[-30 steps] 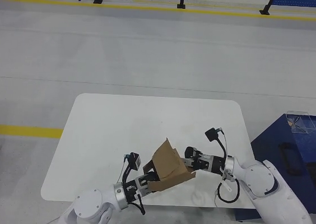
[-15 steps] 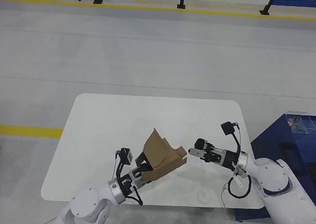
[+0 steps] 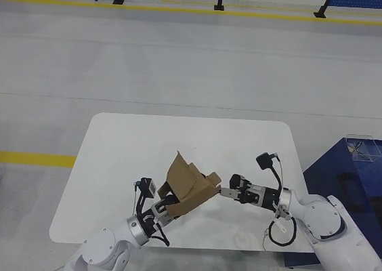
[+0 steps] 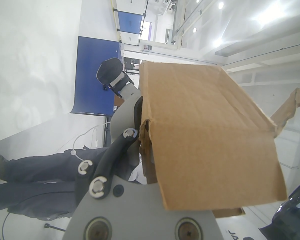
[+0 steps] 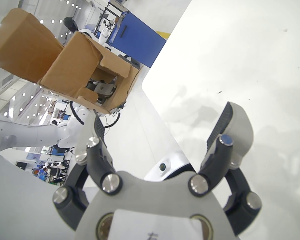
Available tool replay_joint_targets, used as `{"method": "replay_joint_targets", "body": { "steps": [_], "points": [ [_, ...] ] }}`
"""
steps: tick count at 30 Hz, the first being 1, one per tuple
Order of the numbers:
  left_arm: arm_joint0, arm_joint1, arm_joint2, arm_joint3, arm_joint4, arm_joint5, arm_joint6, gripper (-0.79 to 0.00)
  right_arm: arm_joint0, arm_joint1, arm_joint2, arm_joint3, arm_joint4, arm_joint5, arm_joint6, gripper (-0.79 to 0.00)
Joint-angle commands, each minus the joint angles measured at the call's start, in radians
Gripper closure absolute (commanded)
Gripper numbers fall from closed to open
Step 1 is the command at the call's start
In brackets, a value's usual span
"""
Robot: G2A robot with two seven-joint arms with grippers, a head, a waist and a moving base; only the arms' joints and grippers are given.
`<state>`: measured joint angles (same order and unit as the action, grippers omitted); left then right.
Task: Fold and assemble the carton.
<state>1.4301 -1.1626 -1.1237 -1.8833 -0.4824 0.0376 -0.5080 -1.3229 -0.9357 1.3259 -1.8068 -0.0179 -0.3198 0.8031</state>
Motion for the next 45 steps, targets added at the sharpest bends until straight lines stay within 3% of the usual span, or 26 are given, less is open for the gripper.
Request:
{"method": "replay_joint_targets", "body": {
  "steps": [1,11,18,25,32,45],
  "points": [
    [-0.001,0.0,0.004,0.0,0.005,0.0,-0.009,0.0,0.015,-0.004,-0.025,0.0,-0.017,0.005,-0.009,-0.785],
    [0.009,-0.002,0.002,-0.003,0.023,-0.007,0.004,0.0,0.063,-0.022,-0.105,0.026,-0.071,0.029,-0.062,-0.785],
    [0.022,-0.006,-0.003,-0.012,0.045,-0.023,0.08,0.0,0.047,-0.025,-0.076,0.015,-0.171,0.024,-0.217,-0.785],
    [0.04,-0.009,0.007,-0.028,0.095,-0.044,0.134,0.0,0.011,-0.033,-0.063,-0.038,-0.387,0.058,-0.45,-0.785],
    [0.047,-0.013,0.02,-0.032,0.119,-0.048,0.144,0.0,0.045,-0.055,-0.16,-0.041,-0.603,0.138,-0.548,-0.785],
    [0.05,-0.014,0.001,-0.011,0.095,-0.038,0.102,0.0,0.082,-0.088,-0.268,-0.022,-0.641,0.139,-0.537,-0.785]
  ]
}}
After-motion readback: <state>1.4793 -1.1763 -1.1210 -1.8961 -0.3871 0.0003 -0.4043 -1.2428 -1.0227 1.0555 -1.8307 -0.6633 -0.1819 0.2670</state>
